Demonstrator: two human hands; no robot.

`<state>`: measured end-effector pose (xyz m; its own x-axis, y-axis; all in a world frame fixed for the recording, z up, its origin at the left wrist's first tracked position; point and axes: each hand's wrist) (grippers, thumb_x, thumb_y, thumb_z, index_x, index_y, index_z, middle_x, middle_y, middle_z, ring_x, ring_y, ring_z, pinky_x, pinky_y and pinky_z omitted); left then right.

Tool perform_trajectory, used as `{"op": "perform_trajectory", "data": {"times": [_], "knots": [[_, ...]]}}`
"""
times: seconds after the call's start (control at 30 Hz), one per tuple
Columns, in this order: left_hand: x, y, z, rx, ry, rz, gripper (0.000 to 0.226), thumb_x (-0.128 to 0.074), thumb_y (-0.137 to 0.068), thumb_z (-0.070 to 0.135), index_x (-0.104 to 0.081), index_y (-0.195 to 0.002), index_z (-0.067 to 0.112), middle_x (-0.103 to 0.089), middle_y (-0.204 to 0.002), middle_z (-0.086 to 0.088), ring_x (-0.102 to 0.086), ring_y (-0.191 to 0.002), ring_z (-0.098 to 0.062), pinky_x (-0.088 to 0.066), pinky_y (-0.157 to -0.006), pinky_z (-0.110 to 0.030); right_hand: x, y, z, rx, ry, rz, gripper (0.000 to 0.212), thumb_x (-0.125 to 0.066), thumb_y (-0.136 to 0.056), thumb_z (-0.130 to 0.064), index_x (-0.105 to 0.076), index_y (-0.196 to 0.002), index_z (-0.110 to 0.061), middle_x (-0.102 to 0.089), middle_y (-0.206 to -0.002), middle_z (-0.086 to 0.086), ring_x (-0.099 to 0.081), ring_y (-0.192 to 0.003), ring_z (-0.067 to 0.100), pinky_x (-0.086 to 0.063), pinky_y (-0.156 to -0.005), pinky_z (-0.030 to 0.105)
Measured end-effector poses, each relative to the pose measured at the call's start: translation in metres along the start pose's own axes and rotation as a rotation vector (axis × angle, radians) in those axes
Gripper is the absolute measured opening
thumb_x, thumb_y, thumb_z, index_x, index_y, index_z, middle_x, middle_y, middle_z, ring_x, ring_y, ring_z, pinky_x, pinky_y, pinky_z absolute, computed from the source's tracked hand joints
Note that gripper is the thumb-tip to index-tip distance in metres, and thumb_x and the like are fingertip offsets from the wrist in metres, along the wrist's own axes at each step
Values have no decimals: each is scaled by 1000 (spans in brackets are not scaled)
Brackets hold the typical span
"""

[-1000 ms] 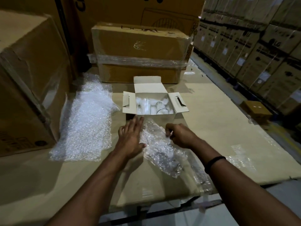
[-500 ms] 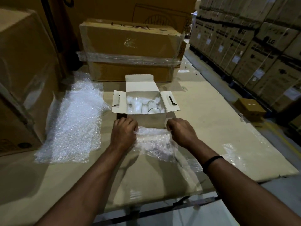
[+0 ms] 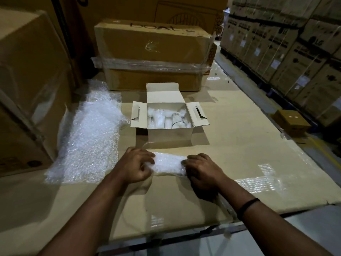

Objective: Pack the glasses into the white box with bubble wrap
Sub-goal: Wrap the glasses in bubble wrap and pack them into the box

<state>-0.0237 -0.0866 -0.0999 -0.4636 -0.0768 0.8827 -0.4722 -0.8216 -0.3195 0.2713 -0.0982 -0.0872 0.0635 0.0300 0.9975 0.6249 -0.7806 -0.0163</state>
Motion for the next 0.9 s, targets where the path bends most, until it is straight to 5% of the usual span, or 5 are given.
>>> {"op": "perform_trajectory", "data": {"times": [0.13,0.23,0.37,0.63,0.9], "knots": [[-5,5,-6,116,61,-15,45,-52,-77,66,-78,-87,31,-70,-115,10,-61,-111,-10,-40,-95,-40,6,-5,-2,-84,-116,26,59,-30,-88,-59,-59,-122,-20,-55,-139,0,-46,-130,22,-33,-106,38],[-11,0,9,114,-70,94,43,-49,-85,56,-74,-105,27,-66,-123,5,-56,-116,-19,-39,-96,-40,-2,-10,-14,-161,-109,-146,86,-3,-85,-74,-21,-153,-26,-13,-162,-4,-13,-148,16,-12,-118,40],[-20,-1,13,108,-131,-153,63,-29,-88,63,-55,-135,31,-48,-146,6,-40,-136,-19,-27,-107,-42,-10,-8,-23,-169,-64,-231,95,14,-73,-72,-4,-155,-28,1,-163,-6,2,-150,15,1,-118,41],[-11,-10,9,51,-141,-29,54,-36,-89,55,-62,-127,29,-53,-140,4,-44,-131,-23,-26,-99,-42,-6,-10,-13,-316,-164,-114,73,-31,-86,-55,-45,-142,-10,-40,-150,15,-40,-136,31,-34,-111,38],[-6,-22,-5,135,-184,-270,71,-47,-83,69,-43,-144,32,-39,-151,8,-28,-141,-16,-18,-107,-36,16,-16,-16,-359,-71,-203,72,-63,-84,-54,-40,-143,-20,-40,-145,8,-39,-128,30,-38,-103,38]]}}
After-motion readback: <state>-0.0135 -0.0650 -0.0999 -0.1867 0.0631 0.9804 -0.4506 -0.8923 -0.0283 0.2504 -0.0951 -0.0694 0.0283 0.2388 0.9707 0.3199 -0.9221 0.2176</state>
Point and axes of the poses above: each hand's wrist, its own y-axis away from the middle knuckle, its own x-axis out of the back of the hand, z = x × y
